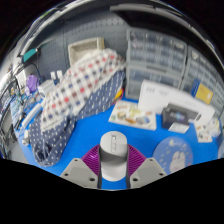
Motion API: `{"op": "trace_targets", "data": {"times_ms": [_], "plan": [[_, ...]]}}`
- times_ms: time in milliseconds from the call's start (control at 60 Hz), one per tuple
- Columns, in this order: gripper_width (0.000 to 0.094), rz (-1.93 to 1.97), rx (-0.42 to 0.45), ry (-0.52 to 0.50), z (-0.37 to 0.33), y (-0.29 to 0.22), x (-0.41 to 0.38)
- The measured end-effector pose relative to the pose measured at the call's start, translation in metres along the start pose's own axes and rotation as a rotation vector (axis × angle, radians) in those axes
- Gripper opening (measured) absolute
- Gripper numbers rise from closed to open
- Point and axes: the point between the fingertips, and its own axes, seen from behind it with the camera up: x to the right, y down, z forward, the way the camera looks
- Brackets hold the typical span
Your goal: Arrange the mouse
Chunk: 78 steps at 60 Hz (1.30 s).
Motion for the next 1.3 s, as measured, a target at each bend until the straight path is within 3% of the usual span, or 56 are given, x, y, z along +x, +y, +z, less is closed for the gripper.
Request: {"op": "trace_targets", "data": {"times_ms": [183,333,467,733,833,933,1167,1267,1300], "plan": [[0.0332,-0.004,0.191,0.066,-0.082,-0.1,0.072],[0.0333,0.032,0.243,0.15,-0.107,-0.116,0.153],[0.033,0.066,0.14,0.21,-0.076,-0.063,0.216],[0.0333,0.174,-0.088,0.191,0.003,0.069,0.251],[0.0335,0.164,-0.135,0.179,0.016,0.095,0.246],[0.0343,0.201,-0.093,0.176,0.018,0.092,0.246],[0.0491,0.182,-0.113,0.185,0.018,0.092,0.246],[0.0815,0.143,-0.146,0.198,0.011,0.091,0.249],[0.088,0.136,-0.144,0.185,0.007,0.086,0.247]]}}
